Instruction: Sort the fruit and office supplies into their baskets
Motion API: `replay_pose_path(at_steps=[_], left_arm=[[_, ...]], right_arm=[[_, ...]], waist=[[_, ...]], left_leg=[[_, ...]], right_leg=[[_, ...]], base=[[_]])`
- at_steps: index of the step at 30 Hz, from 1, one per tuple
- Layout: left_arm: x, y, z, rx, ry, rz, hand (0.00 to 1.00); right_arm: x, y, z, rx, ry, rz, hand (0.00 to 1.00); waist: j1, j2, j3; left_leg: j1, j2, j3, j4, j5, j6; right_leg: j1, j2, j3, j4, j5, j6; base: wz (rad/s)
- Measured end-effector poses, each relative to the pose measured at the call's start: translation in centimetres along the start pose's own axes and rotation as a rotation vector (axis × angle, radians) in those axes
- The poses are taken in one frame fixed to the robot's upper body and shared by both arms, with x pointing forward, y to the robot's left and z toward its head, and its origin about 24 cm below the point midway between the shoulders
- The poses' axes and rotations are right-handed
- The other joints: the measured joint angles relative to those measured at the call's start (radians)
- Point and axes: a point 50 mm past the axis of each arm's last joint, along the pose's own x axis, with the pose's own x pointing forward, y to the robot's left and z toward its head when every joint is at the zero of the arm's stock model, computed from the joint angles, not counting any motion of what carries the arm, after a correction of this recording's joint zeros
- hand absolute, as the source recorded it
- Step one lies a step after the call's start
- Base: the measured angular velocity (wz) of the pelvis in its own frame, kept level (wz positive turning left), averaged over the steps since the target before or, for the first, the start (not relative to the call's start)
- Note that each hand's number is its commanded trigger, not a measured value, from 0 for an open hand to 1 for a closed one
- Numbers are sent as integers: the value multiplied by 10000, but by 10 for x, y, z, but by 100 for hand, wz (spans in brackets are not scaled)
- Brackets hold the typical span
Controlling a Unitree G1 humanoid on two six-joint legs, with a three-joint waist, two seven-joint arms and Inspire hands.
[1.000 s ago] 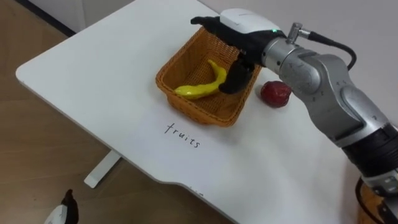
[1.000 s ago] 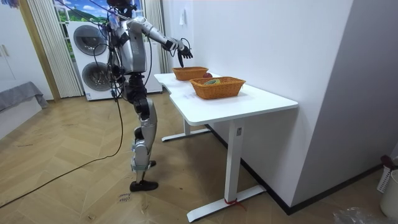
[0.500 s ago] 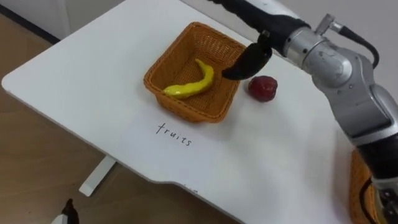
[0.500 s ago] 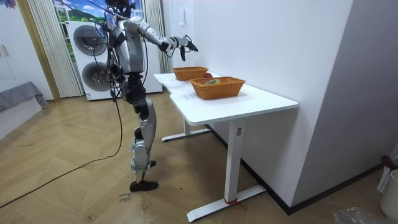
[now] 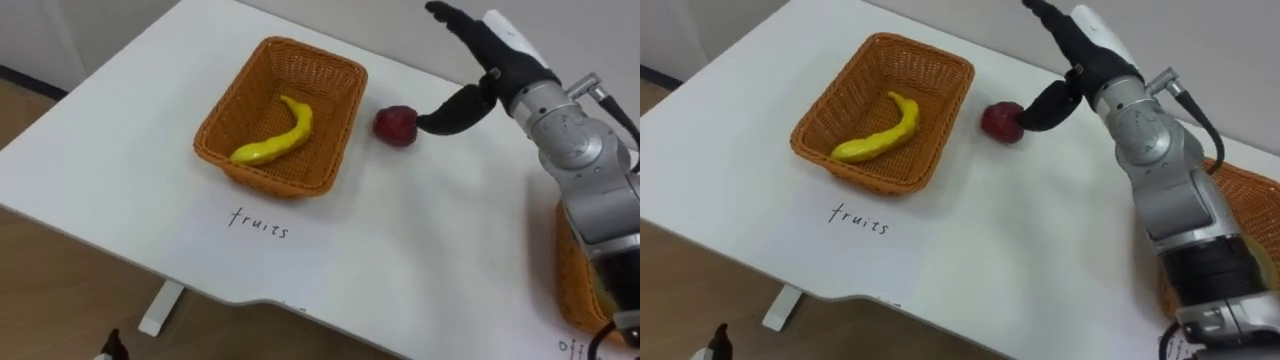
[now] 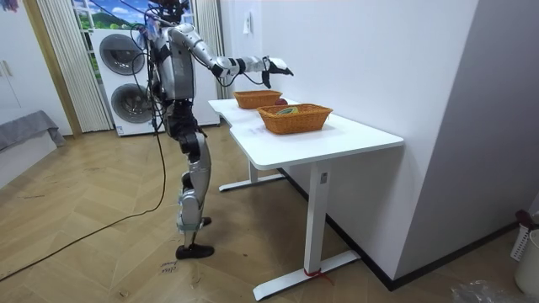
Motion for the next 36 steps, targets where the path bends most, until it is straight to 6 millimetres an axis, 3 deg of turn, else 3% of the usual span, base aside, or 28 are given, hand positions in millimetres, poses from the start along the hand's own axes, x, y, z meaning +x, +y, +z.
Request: replay_pose_path(at_steps=[5, 9, 19, 25, 28, 36], left_arm=[[1, -2, 5, 198, -231, -56, 0], [-1, -7, 6, 223, -263, -188, 0], [-3, -14, 6, 133, -151, -274, 0], [-3, -15, 4, 158, -82, -334, 0], [-3, -15, 4, 158, -73, -439, 0], [-3, -16, 5, 171, -96, -760, 0]], right_arm=[[0, -2, 0, 69, -56, -480, 0], [0, -1, 1, 117, -117, -465, 0], [0, 1, -3, 432, -37, -338, 0], [1, 2, -6, 430, 111, -279, 0], [1, 2, -8, 297, 184, -269, 0], [6, 3, -23, -143, 955, -142, 0]], waist=[[-59, 397, -41], [-193, 508, -58], [-322, 480, -49], [-292, 346, 6], [-289, 249, 23], [-236, 94, 16]], left_leg=[[31, -2, 35, -44, 14, 23], [51, -6, 49, -138, 76, 39], [36, -12, 75, -135, 82, 44], [20, -14, 28, -144, 82, 44], [-21, -13, -12, -121, 82, 44], [-125, -16, -67, -78, 82, 44]], right_leg=[[2, -11, 12, 2, 0, 0], [-1, -25, 0, 2, 0, 0], [0, -36, 5, 4, 0, 0], [9, -29, -46, 4, -1, 1], [4, -36, -319, 4, -1, 1], [-29, -51, -551, 5, -1, 1]], base=[[0], [0], [0], [2], [6], [6]])
